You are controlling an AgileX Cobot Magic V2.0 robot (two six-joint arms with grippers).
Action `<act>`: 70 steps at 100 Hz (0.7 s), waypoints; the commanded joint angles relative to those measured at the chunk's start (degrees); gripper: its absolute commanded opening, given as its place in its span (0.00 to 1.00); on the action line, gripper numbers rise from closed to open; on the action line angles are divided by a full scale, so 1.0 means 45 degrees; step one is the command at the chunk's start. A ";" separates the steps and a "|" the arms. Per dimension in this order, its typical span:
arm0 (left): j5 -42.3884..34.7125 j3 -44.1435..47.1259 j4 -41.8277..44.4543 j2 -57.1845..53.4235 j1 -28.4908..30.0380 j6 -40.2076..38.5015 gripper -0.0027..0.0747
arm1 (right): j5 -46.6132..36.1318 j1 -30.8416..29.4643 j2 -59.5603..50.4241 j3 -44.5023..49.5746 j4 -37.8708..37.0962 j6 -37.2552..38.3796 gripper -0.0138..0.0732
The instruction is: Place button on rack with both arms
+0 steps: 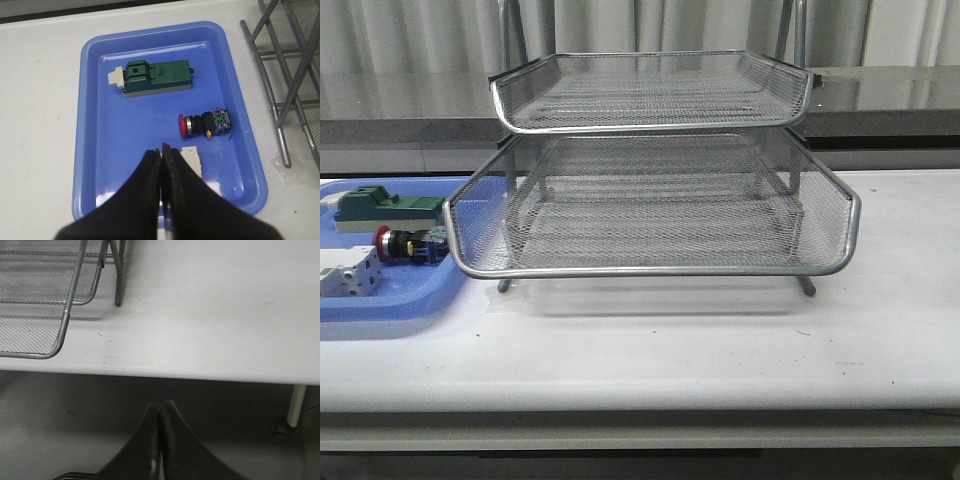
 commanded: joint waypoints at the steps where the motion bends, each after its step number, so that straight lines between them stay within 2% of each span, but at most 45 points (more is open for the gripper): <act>1: -0.0530 -0.0729 -0.0090 0.0213 -0.0065 0.0048 0.19 | -0.0681 0.0024 -0.0016 -0.0428 -0.0117 0.0030 0.08; 8: -0.0419 -0.0845 -0.0090 0.0515 -0.0065 0.0434 0.37 | -0.0681 0.0024 -0.0016 -0.0428 -0.0117 0.0030 0.08; 20: -0.0366 -0.0845 -0.0090 0.0752 -0.0065 0.0827 0.74 | -0.0681 0.0024 -0.0016 -0.0428 -0.0117 0.0030 0.08; 27: -0.0410 -0.0845 -0.0090 0.0814 -0.0065 0.0827 0.85 | -0.0681 0.0024 -0.0016 -0.0428 -0.0117 0.0030 0.08; 53: -0.0846 -0.0845 -0.0216 0.0814 -0.0065 0.0827 0.81 | -0.0681 0.0024 -0.0016 -0.0428 -0.0117 0.0030 0.08; 70: -0.0952 -0.1119 -0.0216 0.1085 -0.0065 0.2051 0.81 | -0.0681 0.0024 -0.0016 -0.0428 -0.0117 0.0030 0.08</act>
